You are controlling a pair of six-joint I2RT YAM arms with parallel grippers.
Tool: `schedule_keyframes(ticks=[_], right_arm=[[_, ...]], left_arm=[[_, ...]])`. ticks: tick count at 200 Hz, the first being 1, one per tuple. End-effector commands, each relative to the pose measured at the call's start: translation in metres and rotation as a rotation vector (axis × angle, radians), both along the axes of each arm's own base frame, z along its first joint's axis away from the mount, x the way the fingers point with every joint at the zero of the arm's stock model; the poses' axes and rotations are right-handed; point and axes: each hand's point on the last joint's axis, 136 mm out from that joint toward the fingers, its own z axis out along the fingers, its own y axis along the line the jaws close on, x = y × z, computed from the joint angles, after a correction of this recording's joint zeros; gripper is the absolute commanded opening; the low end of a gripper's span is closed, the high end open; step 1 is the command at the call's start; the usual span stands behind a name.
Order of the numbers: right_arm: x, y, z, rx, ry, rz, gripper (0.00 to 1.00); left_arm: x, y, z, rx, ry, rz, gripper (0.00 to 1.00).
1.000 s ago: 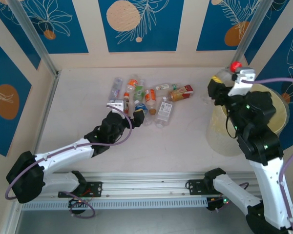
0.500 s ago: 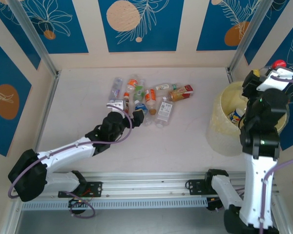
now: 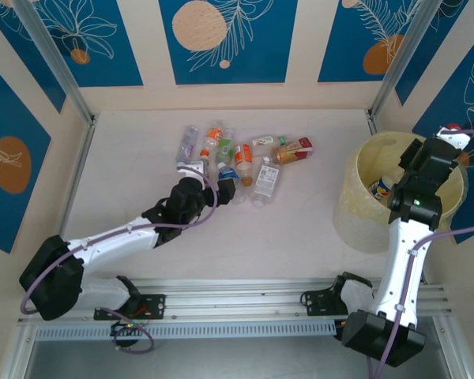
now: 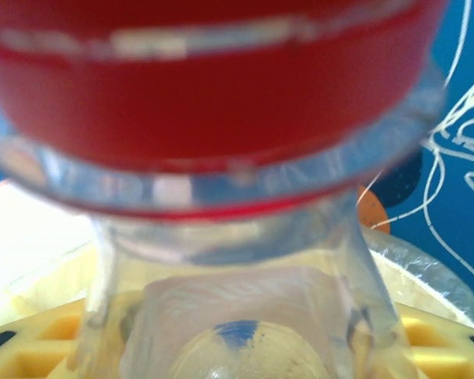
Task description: Put the plastic bottles in the bin
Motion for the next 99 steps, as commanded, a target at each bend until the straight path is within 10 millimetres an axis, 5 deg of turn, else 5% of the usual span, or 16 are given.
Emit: schedule_keyframes(ticks=[1, 22, 52, 99], right_arm=[[0.009, -0.005, -0.008, 0.032, -0.016, -0.013, 0.62], [0.009, -0.013, -0.022, 0.077, 0.075, -0.065, 0.82], [0.011, -0.01, -0.017, 0.105, 0.099, -0.066, 1.0], [0.016, 0.014, 0.001, 0.111, 0.027, 0.02, 0.99]], left_arm=[[0.005, -0.005, 0.007, -0.032, 0.015, -0.008, 1.0], [0.005, -0.007, 0.005, -0.038, 0.026, -0.017, 1.0], [0.006, -0.005, 0.003, -0.034, 0.031, -0.006, 1.0], [0.009, -0.006, -0.003, -0.025, 0.061, 0.002, 1.0]])
